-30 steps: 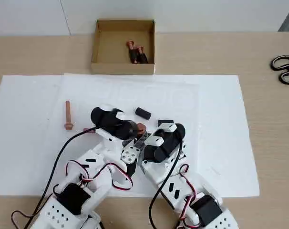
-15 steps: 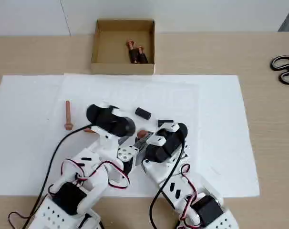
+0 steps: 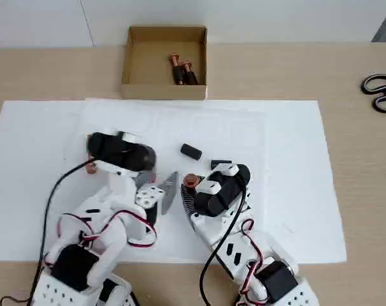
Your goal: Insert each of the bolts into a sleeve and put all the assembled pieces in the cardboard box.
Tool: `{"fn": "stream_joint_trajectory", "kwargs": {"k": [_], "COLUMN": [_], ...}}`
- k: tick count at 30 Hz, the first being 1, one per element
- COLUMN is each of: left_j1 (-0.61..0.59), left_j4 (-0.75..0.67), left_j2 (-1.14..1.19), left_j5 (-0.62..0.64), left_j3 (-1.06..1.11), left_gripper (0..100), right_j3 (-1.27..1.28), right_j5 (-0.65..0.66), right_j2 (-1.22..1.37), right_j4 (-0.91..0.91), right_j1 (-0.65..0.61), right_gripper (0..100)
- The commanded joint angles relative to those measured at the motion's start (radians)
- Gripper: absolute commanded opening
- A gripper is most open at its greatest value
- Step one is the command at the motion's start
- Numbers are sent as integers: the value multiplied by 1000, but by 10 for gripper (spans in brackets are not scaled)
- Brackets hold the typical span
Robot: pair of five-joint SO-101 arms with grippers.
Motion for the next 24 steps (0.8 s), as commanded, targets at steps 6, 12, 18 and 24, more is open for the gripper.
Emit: {"fn": "stream_joint_trajectory", "kwargs": {"k": [6,12,18,24], "left_j1": [-364,-600,-624,-624], "left_j4": [181,178,216,216], "left_j2": [-6,-5,-5,-5], "left_j5": [-146,-342,-342,-342], "left_j3": [-143,-139,-128,-130], "left_gripper": [142,140,138,138], "right_j3": [-9,-69,-308,-683], "right_j5": [-3,-2,121,143], "right_j2": [-4,-4,137,696], "right_j4": [-16,13,28,-97], "right_j1": [33,220,285,323], "right_gripper": [4,4,4,4]}}
